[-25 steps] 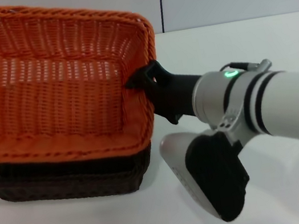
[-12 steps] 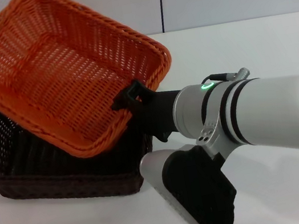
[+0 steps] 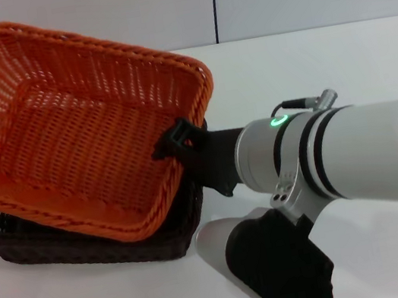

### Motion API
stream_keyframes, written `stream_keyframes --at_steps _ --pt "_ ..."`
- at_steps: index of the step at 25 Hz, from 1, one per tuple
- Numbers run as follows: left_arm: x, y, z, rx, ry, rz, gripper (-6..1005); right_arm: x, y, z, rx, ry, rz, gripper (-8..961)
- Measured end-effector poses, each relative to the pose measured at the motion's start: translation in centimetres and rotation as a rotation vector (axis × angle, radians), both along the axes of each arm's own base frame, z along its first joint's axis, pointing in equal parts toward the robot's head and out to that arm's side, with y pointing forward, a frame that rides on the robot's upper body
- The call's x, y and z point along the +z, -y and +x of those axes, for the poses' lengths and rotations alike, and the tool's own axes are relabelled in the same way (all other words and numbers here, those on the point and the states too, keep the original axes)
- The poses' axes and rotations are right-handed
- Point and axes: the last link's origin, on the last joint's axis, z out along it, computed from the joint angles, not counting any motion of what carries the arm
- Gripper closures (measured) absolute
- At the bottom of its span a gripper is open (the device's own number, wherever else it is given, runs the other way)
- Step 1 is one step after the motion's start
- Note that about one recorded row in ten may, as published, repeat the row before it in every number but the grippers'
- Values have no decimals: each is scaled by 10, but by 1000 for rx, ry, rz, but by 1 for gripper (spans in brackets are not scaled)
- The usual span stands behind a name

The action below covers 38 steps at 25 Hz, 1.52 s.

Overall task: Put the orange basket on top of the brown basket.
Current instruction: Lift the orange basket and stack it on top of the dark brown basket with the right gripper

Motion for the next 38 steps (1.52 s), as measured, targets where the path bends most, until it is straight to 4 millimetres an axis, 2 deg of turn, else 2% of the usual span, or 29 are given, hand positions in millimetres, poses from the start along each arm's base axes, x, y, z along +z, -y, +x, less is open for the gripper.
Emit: stream_keyframes --at_steps 4,15,22,31,38 --pt "0 -1 0 -2 1 0 261 3 -3 -3 20 12 8 646" --pt "-5 -1 0 -15 19 4 262 -6 -18 1 18 66 9 644" --pt "-8 -1 -1 -13 31 2 262 -4 -12 -7 98 83 0 642" --pt "-7 2 -2 -14 39 5 261 -17 -11 12 54 142 -30 645" --pt "-7 1 -2 -17 39 5 261 -9 -18 -3 25 95 -2 640"
